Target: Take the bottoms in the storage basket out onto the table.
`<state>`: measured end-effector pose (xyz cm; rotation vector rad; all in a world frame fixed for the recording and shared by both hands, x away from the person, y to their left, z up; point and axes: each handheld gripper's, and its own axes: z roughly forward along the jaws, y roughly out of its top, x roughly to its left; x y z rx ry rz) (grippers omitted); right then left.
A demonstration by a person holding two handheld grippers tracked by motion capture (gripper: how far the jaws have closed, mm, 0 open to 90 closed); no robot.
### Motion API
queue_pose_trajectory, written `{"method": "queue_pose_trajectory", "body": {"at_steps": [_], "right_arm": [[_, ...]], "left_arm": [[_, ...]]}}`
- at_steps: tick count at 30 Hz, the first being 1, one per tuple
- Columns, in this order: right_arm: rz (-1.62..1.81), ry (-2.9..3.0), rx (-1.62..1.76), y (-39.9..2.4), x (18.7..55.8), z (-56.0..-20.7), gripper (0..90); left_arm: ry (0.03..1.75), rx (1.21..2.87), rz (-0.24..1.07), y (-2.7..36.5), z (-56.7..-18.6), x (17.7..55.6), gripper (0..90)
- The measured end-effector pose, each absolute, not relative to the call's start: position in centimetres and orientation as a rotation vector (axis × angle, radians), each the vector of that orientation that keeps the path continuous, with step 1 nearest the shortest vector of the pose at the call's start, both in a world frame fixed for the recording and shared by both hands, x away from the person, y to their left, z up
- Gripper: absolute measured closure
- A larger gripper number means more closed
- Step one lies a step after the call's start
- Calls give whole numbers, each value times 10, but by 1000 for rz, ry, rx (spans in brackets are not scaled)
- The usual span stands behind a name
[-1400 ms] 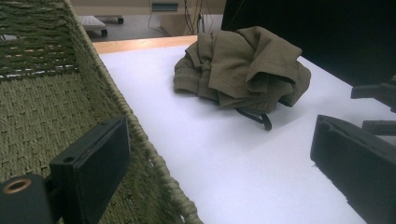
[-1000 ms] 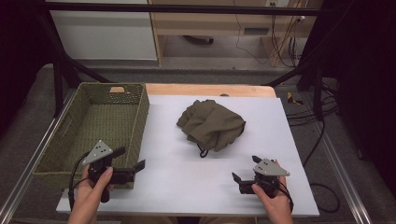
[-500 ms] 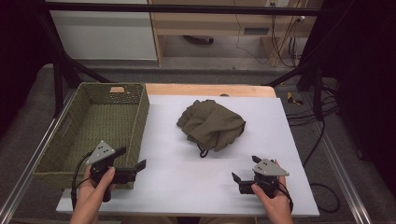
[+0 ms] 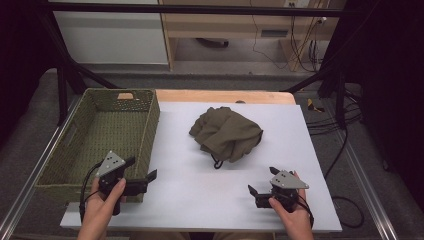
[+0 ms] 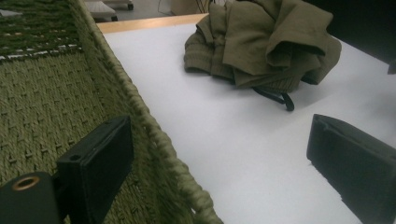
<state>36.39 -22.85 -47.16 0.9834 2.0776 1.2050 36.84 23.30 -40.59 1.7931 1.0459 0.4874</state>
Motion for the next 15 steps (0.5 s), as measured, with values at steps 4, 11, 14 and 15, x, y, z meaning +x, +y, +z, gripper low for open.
{"method": "queue_pose_trajectory", "body": {"at_steps": [4,11,14,15], "right_arm": [[1202,2076,984,-228,364,-472,45],[1174,2068,1018,-228,366,-474,45],[1165,2067,1030,-229,367,-475,45],[1165,2066,1032,-229,367,-475,45]], "left_arm": [[1034,1815,479,232,-410,370,72],[1026,1848,508,229,-410,370,72],[1027,1859,525,228,-410,371,72],[1024,1864,530,228,-410,371,72]]}}
